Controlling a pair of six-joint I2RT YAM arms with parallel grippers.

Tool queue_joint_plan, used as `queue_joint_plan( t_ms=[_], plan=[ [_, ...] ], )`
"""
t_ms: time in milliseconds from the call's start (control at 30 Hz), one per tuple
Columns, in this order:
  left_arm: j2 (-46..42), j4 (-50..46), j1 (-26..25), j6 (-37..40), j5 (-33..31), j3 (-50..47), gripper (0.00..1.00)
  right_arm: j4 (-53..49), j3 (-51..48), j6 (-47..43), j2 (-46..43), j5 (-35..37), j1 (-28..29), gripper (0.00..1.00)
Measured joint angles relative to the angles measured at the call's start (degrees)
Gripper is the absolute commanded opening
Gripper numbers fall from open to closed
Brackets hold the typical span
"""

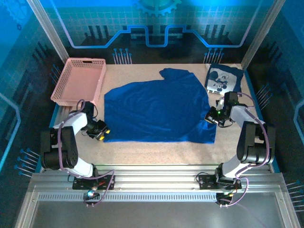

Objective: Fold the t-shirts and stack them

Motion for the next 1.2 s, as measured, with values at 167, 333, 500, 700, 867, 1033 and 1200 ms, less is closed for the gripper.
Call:
queue_joint_plan(
  t_ms=[167,333,500,700,867,1033,1200],
  plan=[
    [0.1,0.1,0.0,0.9,-0.2,0.1,0.21,0.0,0.0,0.0,0.0,0.0,0.0,0.00],
    [0.1,0.0,0.0,1.8,-0.9,0.1,0.05,0.0,0.0,0.0,0.0,0.0,0.0,0.00],
    [0.1,-0.2,0.0,2.8,-1.1,0.2,0.00,0.0,0.0,0.0,0.0,0.0,0.0,0.00],
    [-1.9,-0.9,0.0,3.2,-1.1,1.1,0.00,0.0,0.0,0.0,0.0,0.0,0.0,0.00],
    [-6.8,-2.6,0.0,3.3,-0.9,1.7,0.00,-0.3,0.1,0.0,-1.8,-0.1,0.1,0.00],
    [-11.8,-4.8,0.0,3.2,0.2,3.6,0.00,-1.9,1.2,0.0,-6.1,-0.7,0.1,0.00],
    [-13.4,-6.5,0.0,3.2,0.2,5.5,0.00,-3.8,3.7,0.0,-9.3,-0.9,0.1,0.00]
  ],
)
